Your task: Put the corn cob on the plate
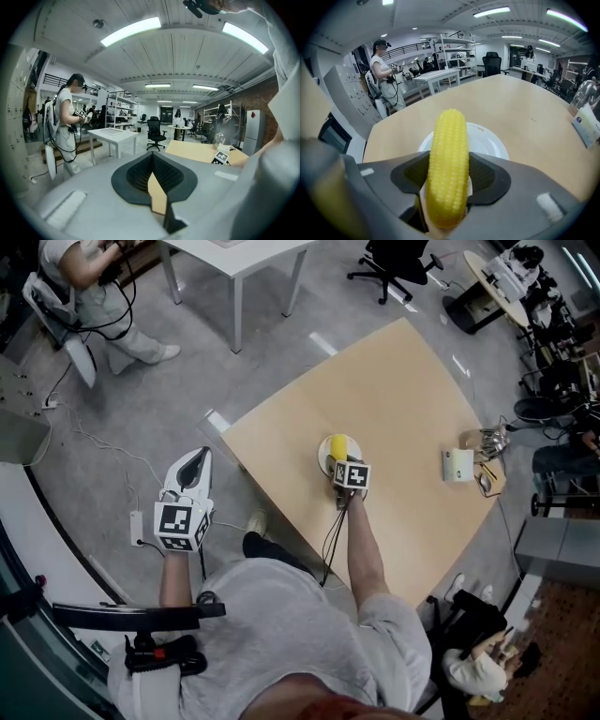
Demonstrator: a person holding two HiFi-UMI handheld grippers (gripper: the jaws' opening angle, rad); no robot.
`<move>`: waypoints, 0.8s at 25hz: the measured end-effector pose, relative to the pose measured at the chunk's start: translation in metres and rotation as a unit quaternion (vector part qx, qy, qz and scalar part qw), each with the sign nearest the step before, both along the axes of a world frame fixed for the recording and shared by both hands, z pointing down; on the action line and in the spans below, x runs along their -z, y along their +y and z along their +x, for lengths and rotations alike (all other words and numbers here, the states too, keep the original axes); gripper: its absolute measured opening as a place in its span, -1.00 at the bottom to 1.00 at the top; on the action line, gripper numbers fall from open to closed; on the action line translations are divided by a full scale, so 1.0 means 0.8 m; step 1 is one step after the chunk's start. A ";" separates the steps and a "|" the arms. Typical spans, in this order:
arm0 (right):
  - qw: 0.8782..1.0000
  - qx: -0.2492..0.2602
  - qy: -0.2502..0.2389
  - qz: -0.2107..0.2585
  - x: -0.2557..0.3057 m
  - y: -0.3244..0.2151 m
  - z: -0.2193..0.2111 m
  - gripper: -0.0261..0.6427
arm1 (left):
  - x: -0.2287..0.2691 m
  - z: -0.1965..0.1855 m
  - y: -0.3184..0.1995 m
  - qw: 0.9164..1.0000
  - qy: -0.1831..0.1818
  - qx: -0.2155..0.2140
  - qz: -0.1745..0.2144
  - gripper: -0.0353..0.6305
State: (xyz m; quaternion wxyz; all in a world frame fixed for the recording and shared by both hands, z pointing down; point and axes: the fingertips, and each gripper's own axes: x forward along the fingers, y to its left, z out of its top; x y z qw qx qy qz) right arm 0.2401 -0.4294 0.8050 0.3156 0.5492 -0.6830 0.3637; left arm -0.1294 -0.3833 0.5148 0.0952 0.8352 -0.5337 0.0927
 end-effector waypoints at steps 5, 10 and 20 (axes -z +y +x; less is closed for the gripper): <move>1.000 -0.004 0.001 -0.004 -0.004 -0.002 -0.001 -0.17 | 0.000 -0.002 0.000 1.000 -0.003 0.002 -0.001 -0.83; 1.000 -0.002 0.003 -0.005 -0.003 -0.007 -0.002 -0.17 | 0.001 -0.003 -0.002 1.000 -0.003 0.003 0.000 -0.83; 1.000 -0.002 0.007 0.013 0.006 -0.008 0.001 -0.11 | 0.001 -0.002 0.007 1.000 -0.005 -0.001 0.005 -0.83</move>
